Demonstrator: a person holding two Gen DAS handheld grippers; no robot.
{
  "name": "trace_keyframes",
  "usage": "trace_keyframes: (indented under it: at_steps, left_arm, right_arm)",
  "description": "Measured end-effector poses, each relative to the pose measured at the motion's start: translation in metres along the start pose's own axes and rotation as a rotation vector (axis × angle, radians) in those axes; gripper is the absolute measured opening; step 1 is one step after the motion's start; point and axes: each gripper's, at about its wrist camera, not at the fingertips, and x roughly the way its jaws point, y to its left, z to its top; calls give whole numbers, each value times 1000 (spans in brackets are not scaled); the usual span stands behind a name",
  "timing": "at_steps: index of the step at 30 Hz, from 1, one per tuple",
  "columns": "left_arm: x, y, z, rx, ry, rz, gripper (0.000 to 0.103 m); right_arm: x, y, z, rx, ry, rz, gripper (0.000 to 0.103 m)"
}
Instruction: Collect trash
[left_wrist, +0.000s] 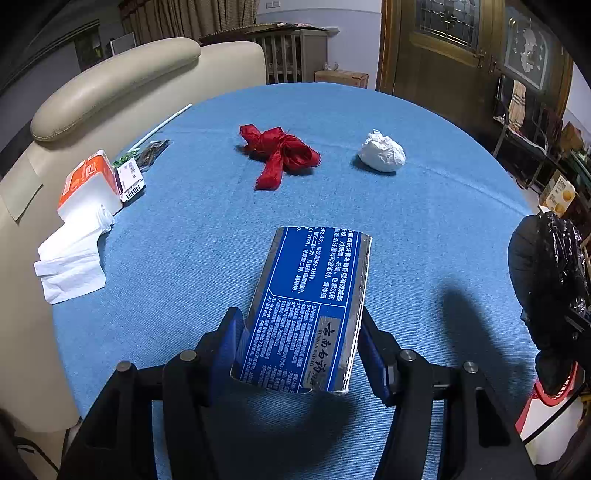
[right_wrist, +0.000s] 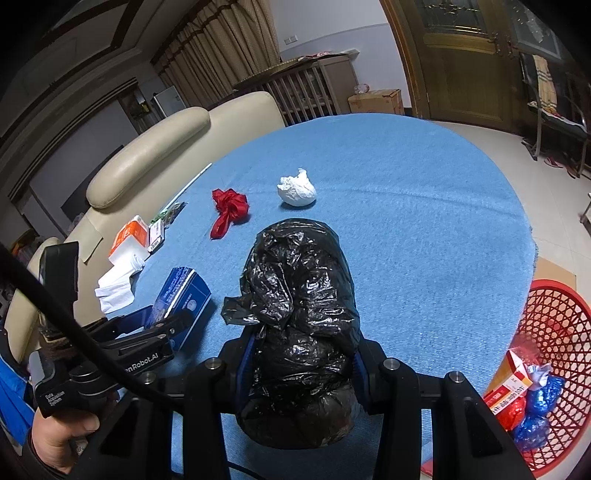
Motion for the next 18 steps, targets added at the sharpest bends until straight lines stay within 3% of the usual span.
trace_keyframes:
  at_steps: [18]
  left_arm:
    - [-17,-4,23,3,-18,-7,62]
  right_arm:
    - [-23,-10,20,50,-26,-10,47]
